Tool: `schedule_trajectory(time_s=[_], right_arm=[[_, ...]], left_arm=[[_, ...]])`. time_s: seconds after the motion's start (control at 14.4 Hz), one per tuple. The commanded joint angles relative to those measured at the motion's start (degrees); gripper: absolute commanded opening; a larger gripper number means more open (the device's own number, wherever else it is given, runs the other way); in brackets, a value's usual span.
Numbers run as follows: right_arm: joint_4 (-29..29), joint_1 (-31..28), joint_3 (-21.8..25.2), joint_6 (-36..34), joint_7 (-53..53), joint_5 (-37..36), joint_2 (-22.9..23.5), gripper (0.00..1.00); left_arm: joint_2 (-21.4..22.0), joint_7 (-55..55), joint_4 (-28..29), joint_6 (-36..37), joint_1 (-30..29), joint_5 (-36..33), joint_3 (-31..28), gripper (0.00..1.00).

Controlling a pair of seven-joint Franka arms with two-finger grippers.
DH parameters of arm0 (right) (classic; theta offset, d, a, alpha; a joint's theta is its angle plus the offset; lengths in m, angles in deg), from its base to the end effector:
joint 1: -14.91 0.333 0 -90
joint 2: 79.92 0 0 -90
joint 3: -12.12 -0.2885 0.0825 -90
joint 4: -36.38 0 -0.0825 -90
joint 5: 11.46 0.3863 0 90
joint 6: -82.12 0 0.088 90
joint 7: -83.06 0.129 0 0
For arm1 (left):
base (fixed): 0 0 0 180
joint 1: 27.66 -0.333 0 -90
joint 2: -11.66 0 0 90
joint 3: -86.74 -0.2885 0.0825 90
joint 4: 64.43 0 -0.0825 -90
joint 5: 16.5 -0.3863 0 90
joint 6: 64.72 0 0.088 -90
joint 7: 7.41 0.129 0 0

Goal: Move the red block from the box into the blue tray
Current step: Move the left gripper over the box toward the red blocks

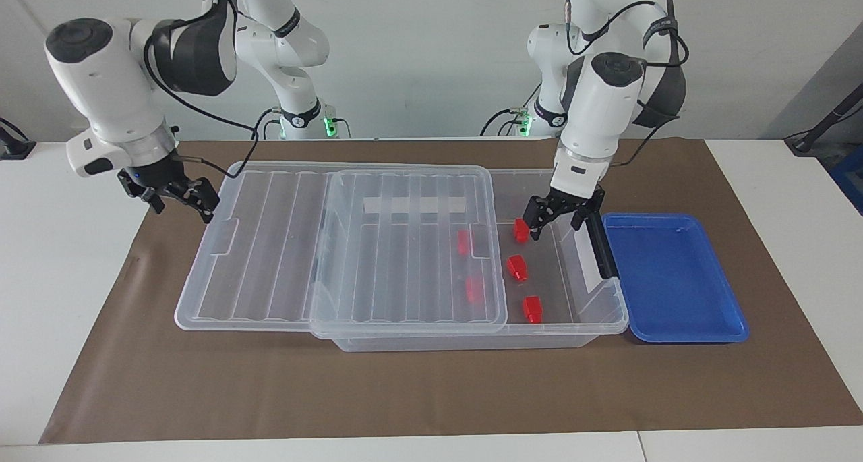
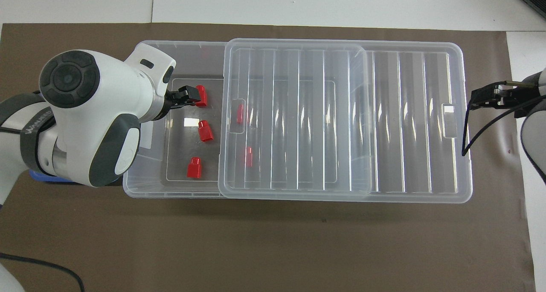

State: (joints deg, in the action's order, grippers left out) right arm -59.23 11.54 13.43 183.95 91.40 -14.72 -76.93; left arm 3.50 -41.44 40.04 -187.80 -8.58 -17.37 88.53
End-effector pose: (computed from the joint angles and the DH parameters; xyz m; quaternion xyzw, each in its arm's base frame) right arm 0.5844 -0.0538 0.5170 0.9933 -0.1082 0.0291 0.0277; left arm 0.5807 -0.2198 0.4235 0.9896 0.1109 0.0829 0.0380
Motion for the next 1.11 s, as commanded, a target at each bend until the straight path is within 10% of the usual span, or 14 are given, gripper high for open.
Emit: schedule_trajectory(time_s=[0.0,1.04], right_arm=[[-0.2,-0.4,-0.4,-4.2,-1.7,2.8,-3.7,1.0],[2.3,0.6,-0.8,-12.4,-1.6,2.8,-5.5,1.0]], left_arm=[[1.1,-0.9,5.0,-5.7,0.6,-1.2,-0.6,1.0],[-11.2,-8.8,5.7,-16.4,3.4,-9.7,-0.7,1.0]])
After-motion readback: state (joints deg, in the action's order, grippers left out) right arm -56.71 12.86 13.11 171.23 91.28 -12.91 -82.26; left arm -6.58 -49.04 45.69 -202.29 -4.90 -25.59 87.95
